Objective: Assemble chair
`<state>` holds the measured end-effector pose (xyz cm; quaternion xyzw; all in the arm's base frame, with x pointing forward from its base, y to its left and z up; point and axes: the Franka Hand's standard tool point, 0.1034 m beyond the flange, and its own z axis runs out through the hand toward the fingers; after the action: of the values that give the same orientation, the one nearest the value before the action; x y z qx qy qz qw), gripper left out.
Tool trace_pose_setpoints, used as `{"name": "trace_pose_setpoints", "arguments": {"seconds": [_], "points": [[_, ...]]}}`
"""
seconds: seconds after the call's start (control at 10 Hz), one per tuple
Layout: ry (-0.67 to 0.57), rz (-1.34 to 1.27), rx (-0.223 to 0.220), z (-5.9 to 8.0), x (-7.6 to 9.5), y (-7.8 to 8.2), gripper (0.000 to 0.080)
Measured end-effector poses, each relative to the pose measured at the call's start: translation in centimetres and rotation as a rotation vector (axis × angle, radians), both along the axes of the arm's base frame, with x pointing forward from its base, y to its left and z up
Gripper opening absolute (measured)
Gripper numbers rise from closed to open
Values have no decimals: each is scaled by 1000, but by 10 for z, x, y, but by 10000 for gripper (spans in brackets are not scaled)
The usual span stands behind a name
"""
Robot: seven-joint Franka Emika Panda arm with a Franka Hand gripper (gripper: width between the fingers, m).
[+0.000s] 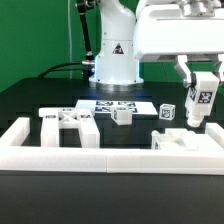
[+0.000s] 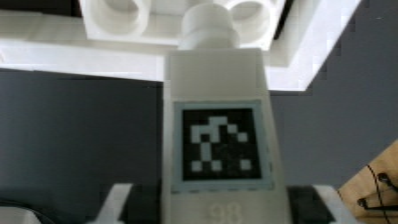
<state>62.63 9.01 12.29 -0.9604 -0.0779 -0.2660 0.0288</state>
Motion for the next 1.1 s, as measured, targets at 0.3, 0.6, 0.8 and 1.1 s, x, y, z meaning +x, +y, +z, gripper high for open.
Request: {"name": "trace_pose_setpoints", "arguments": {"seconds": [0.3, 0.6, 0.8, 1.1], "points": [[-40, 37, -14, -5, 4, 10, 295], [-65, 45, -12, -7, 5, 17, 295], [-59, 50, -7, -10, 7, 22, 295], [-48, 52, -8, -19, 6, 23, 295]]}}
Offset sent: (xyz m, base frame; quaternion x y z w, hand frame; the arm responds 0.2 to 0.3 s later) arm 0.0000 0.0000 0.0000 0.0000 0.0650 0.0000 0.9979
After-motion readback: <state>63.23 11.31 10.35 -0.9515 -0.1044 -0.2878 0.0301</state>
